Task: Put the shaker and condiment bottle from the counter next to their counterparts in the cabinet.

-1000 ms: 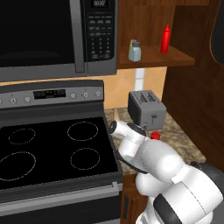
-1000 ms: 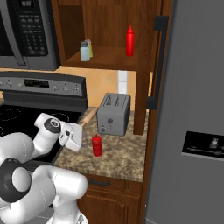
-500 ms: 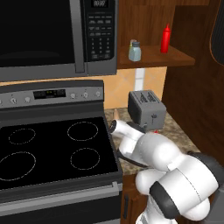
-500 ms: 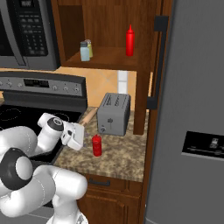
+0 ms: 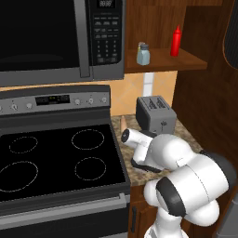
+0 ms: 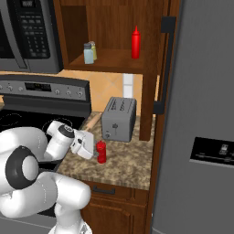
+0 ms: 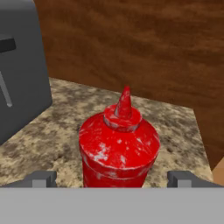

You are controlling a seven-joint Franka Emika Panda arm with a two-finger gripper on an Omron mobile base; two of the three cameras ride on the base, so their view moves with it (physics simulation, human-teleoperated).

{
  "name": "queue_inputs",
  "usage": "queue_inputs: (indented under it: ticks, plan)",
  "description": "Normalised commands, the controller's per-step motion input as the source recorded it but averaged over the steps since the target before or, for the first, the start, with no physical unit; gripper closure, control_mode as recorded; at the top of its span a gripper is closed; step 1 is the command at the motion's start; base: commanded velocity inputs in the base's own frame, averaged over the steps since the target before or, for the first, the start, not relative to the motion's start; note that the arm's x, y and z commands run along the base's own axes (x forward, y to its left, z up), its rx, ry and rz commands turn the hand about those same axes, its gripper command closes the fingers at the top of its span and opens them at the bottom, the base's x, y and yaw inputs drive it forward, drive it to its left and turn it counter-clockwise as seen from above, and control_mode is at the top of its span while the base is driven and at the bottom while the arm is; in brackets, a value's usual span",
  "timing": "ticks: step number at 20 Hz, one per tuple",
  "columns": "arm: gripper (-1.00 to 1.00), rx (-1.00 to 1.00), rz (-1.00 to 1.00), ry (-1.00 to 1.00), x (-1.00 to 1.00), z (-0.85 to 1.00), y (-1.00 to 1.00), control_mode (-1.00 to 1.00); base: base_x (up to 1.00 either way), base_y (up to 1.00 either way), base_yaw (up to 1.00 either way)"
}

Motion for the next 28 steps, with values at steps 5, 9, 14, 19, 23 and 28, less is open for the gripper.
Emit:
queue_inputs:
  ticks: [5, 9, 14, 19, 23, 28]
  plan:
    - [-1.0, 0.0, 0.0, 0.0, 0.32, -0.23, -0.17, -1.0, 0.0, 0.0, 0.0]
    - [1.0, 0.0, 0.0, -0.01, 0.41, -0.18, -0.13, -1.0, 0.0, 0.0, 0.0]
    - [1.0, 0.0, -0.01, -0.09, 0.13, -0.01, -0.18, -1.0, 0.0, 0.0, 0.0]
    - [1.0, 0.0, -0.01, -0.37, -0.17, 0.45, -0.08, -1.0, 0.0, 0.0, 0.0]
    - [1.0, 0.0, 0.0, -0.35, -0.58, 0.45, -0.04, -1.0, 0.0, 0.0, 0.0]
    - [1.0, 0.0, -0.08, -0.04, -0.72, 0.55, -0.05, -1.0, 0.0, 0.0, 0.0]
